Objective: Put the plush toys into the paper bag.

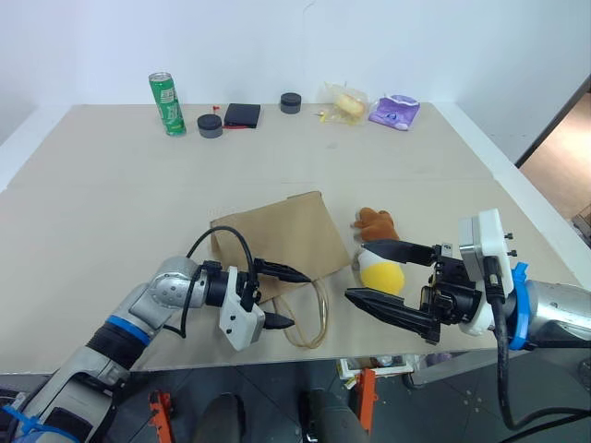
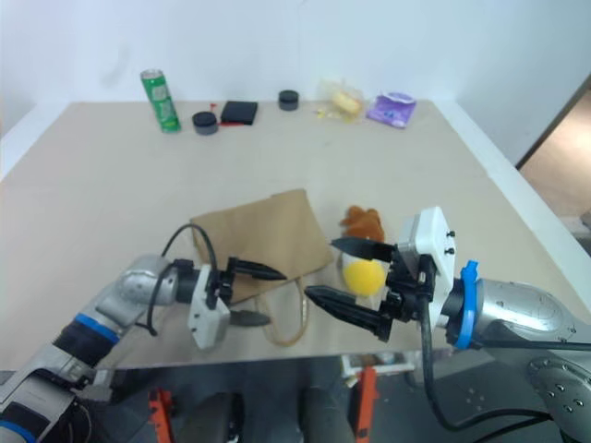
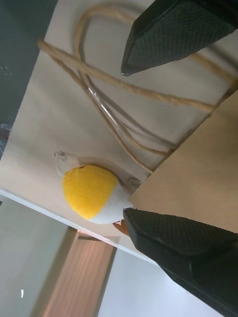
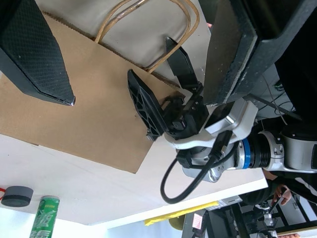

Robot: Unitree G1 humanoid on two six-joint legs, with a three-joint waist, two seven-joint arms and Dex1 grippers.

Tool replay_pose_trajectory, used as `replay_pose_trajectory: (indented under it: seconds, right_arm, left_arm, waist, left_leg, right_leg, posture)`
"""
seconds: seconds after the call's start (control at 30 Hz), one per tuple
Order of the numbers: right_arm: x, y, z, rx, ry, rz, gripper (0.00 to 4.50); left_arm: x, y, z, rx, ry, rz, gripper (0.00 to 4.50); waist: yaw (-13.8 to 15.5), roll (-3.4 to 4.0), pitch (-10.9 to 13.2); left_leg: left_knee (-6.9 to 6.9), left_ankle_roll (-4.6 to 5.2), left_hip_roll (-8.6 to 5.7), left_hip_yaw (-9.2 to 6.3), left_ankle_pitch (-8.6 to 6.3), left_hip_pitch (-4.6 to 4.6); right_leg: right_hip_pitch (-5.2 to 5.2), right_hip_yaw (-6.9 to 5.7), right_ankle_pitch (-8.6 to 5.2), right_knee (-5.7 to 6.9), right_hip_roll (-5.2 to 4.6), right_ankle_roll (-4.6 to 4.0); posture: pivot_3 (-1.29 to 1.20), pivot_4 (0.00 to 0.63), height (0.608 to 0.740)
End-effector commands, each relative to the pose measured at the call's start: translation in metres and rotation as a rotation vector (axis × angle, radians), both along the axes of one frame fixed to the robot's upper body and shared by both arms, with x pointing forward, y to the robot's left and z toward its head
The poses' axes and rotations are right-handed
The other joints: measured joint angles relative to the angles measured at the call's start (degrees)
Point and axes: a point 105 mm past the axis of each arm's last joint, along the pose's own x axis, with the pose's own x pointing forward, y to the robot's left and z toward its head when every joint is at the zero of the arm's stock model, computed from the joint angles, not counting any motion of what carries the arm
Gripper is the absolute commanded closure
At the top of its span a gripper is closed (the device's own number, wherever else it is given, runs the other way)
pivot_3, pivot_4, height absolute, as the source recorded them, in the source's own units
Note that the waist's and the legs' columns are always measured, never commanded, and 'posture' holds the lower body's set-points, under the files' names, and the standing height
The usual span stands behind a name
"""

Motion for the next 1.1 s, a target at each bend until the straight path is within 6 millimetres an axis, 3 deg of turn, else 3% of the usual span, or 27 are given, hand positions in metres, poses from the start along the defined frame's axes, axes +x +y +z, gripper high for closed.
replay_pose_trajectory:
  seconds: [0.03,0.1,0.37,0.4,0.47,0.6,0.77,0.8,0.83,0.9,1.1]
  right_arm:
    - [-0.003,0.003,0.009,0.006,-0.056,0.011,0.00]
    - [-0.002,0.003,0.009,0.007,-0.056,0.010,0.00]
    - [-0.004,0.003,0.007,0.010,-0.044,0.008,0.00]
    - [-0.004,0.003,0.007,0.011,-0.042,0.008,0.00]
    - [-0.004,0.003,0.007,0.016,-0.038,0.006,0.00]
    - [-0.004,0.000,0.002,0.029,-0.009,-0.013,0.00]
    - [0.008,-0.010,-0.025,0.068,0.069,-0.122,0.00]
    - [0.014,-0.011,-0.033,0.086,0.089,-0.159,0.56]
    - [0.021,-0.010,-0.043,0.104,0.103,-0.202,0.80]
    - [0.030,-0.002,-0.060,0.124,0.130,-0.241,1.88]
    - [0.070,0.015,-0.078,0.239,0.097,-0.389,4.43]
  left_arm:
    - [0.001,-0.006,0.007,-0.018,-0.037,-0.020,0.08]
    - [0.001,-0.008,0.008,-0.029,-0.039,-0.024,0.08]
    - [0.007,-0.002,0.010,-0.053,-0.015,0.023,3.29]
    - [0.010,0.000,0.010,-0.057,-0.012,0.038,3.46]
    - [0.014,0.004,0.012,-0.068,-0.004,0.066,4.38]
    - [0.024,0.010,0.019,-0.107,0.017,0.123,4.46]
    - [0.035,0.018,0.036,-0.205,0.082,0.202,4.46]
    - [0.035,0.019,0.040,-0.235,0.103,0.207,4.50]
    - [0.035,0.019,0.046,-0.273,0.125,0.214,4.50]
    - [0.033,0.017,0.057,-0.329,0.160,0.209,4.50]
    - [0.028,0.016,0.076,-0.416,0.237,0.189,4.50]
  waist:
    - [0.0,0.00,0.0]
    - [0.0,0.00,0.0]
    - [0.0,0.00,0.0]
    - [0.0,0.00,0.0]
    - [0.0,0.00,0.0]
    - [0.0,0.00,0.0]
    - [0.0,0.00,0.0]
    - [-0.1,-0.02,0.0]
    - [-0.1,-0.03,0.0]
    - [-0.1,-0.05,0.0]
    - [-0.3,0.06,0.0]
  left_leg:
    - [0.00,0.00,0.00,0.00,0.00,0.00]
    - [0.00,0.00,0.00,-0.01,0.00,0.00]
    - [0.01,0.00,0.00,-0.01,0.00,0.00]
    - [0.01,0.00,0.00,-0.01,0.00,0.00]
    - [0.01,0.00,0.00,0.00,0.00,0.00]
    - [0.01,0.00,0.00,-0.01,0.00,0.00]
    - [0.01,0.00,0.02,-0.01,0.00,-0.01]
    - [0.01,0.00,0.02,-0.01,0.00,0.00]
    - [0.03,0.00,0.04,-0.01,0.00,0.00]
    - [0.05,0.00,0.05,-0.01,0.00,0.01]
    - [0.16,0.00,0.10,0.02,0.00,-0.04]
  right_leg:
    - [0.00,0.00,0.00,0.00,0.00,0.00]
    - [0.00,0.00,0.00,0.00,0.00,0.01]
    - [0.00,0.00,0.01,0.00,0.01,0.02]
    - [0.00,0.00,0.01,0.00,0.00,0.02]
    - [0.00,0.01,0.01,0.00,0.00,0.02]
    - [0.00,0.00,0.01,0.00,0.00,0.02]
    - [0.00,-0.01,0.01,0.00,0.00,0.02]
    - [0.00,0.00,0.02,0.00,0.00,0.03]
    - [0.00,-0.01,0.02,0.00,0.02,0.03]
    - [0.00,-0.01,0.02,0.00,0.04,0.02]
    - [-0.04,0.01,0.04,0.02,0.12,-0.01]
  posture:
    - [0.00,0.150,0.740]
    - [0.00,0.150,0.740]
    - [0.00,0.150,0.740]
    - [0.00,0.150,0.740]
    - [0.00,0.150,0.740]
    - [0.00,0.150,0.740]
    - [0.00,0.150,0.740]
    - [0.00,0.150,0.740]
    - [0.00,0.150,0.740]
    - [0.00,0.150,0.740]
    - [0.00,0.150,0.740]
